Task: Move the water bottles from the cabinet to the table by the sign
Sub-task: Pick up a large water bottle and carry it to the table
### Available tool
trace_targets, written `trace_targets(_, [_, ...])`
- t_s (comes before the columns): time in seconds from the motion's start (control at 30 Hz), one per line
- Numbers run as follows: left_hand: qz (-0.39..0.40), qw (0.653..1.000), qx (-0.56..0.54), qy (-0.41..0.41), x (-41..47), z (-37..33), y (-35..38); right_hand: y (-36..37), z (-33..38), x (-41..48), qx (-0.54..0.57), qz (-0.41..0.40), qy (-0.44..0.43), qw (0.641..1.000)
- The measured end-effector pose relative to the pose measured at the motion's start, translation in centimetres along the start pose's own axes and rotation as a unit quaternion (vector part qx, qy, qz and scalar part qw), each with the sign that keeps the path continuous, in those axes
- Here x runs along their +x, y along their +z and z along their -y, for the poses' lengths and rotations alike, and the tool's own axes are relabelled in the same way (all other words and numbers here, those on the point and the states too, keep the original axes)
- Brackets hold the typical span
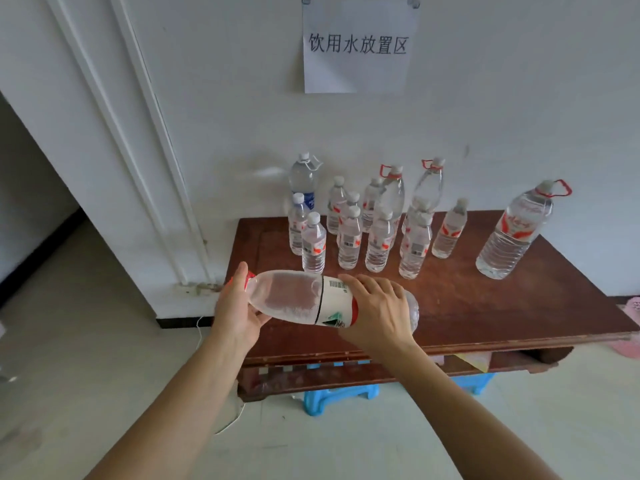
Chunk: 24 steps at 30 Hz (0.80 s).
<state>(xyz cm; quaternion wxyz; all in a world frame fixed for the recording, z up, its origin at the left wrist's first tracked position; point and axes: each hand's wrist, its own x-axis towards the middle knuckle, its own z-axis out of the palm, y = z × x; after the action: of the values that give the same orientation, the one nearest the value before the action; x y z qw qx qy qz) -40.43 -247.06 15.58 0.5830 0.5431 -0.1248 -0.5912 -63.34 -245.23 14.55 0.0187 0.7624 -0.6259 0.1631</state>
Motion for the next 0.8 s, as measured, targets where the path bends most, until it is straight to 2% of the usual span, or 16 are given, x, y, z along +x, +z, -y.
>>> trace_targets(0.13, [-0.03, 0.996, 0.061, 0.06, 5.9, -1.4, 0.9, 5.1, 0.1, 4.9, 0.078, 0.043, 0.018, 0.996])
trace_targets(0.23, [-0.057, 0.976, 0.141, 0.157, 9.7, -2.4, 2.7, 8.3, 0.3, 8.8, 0.143, 0.089, 0.025, 0.985])
trace_targets(0.33, [-0.066, 0.936, 0.23, 0.256, 12.9, -3.8, 5.7, 11.7, 0.8, 13.0, 0.175, 0.152, 0.034, 0.972])
trace_targets(0.47, [-0.056, 0.857, 0.382, 0.341, 17.3, -5.5, 8.8, 15.7, 1.9, 18.4, 0.216, 0.208, 0.05, 0.953])
trace_targets(0.57, [-0.046, 0.823, 0.426, 0.373, 19.7, -7.1, 10.0, 17.9, 2.8, 22.0, 0.258, 0.209, 0.055, 0.942])
trace_targets(0.7, [-0.019, 0.823, 0.428, 0.372, 22.6, -7.8, 10.7, 20.1, 4.1, 24.9, 0.319, 0.183, 0.104, 0.924])
trace_targets(0.8, [0.033, 0.799, 0.455, 0.392, 24.4, -7.9, 11.1, 21.2, 5.0, 26.0, 0.345, 0.173, 0.144, 0.911])
